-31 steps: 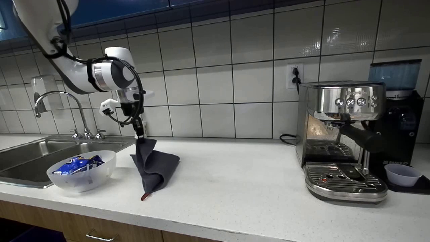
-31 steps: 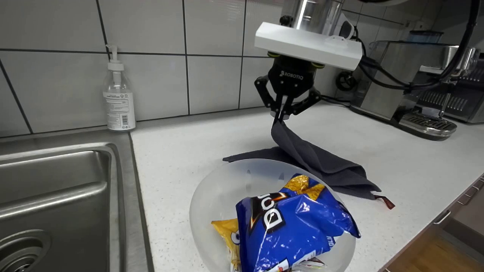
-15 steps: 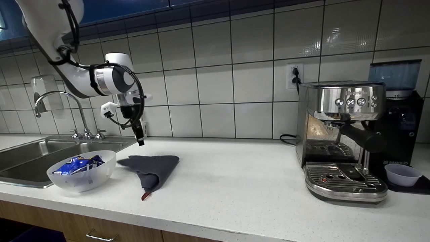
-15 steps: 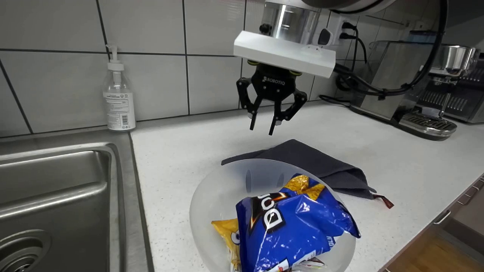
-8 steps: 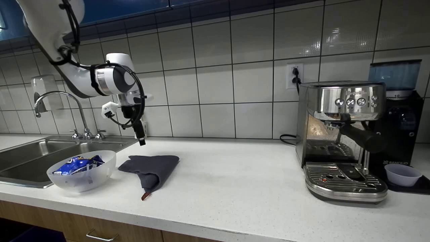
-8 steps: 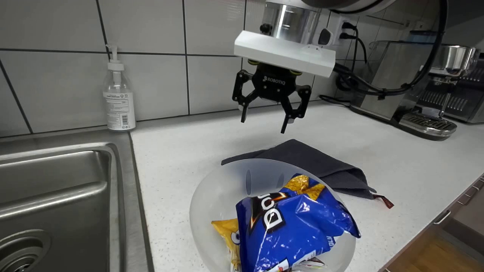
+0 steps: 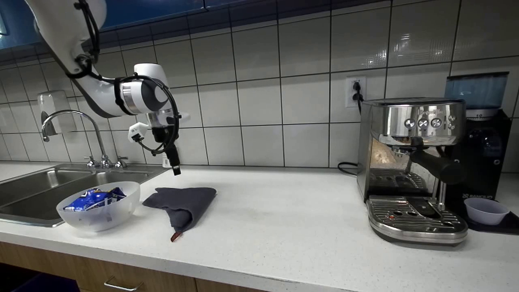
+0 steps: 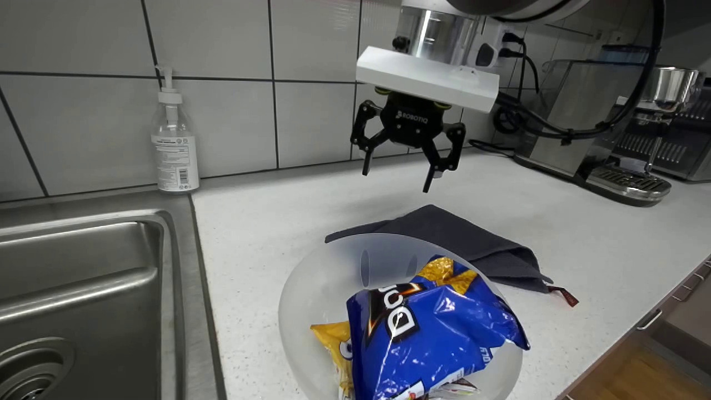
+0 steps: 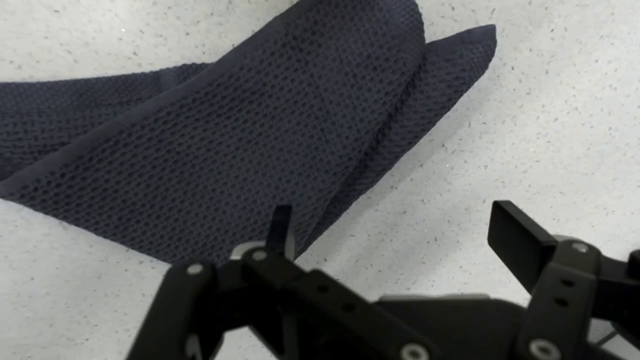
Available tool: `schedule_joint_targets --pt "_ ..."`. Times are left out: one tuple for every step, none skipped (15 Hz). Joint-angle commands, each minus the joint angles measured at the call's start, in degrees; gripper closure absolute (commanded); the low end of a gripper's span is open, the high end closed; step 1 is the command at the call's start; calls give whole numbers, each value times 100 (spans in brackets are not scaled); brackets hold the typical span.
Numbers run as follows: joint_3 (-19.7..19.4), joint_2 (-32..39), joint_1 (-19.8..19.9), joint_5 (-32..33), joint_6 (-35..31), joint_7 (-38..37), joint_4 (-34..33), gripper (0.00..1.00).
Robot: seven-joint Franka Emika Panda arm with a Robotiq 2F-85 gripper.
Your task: Fold the grey towel twice in a triangular shape
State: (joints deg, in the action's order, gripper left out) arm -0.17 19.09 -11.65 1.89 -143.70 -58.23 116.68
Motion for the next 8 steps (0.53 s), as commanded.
schedule_joint_targets --pt "-15 -311 132 -104 27 157 270 0" --pt "-33 -363 165 -111 7 190 328 0" --pt "-46 -410 193 -115 1 218 373 0" --pt "-52 -474 238 -126 -9 272 441 0" --pt "-60 -535 282 -132 -22 317 506 0" --pt "-70 -609 332 -138 -34 375 586 0" --pt "-85 -676 372 -134 -37 421 651 0" --pt "-97 -751 428 -156 -38 506 729 0"
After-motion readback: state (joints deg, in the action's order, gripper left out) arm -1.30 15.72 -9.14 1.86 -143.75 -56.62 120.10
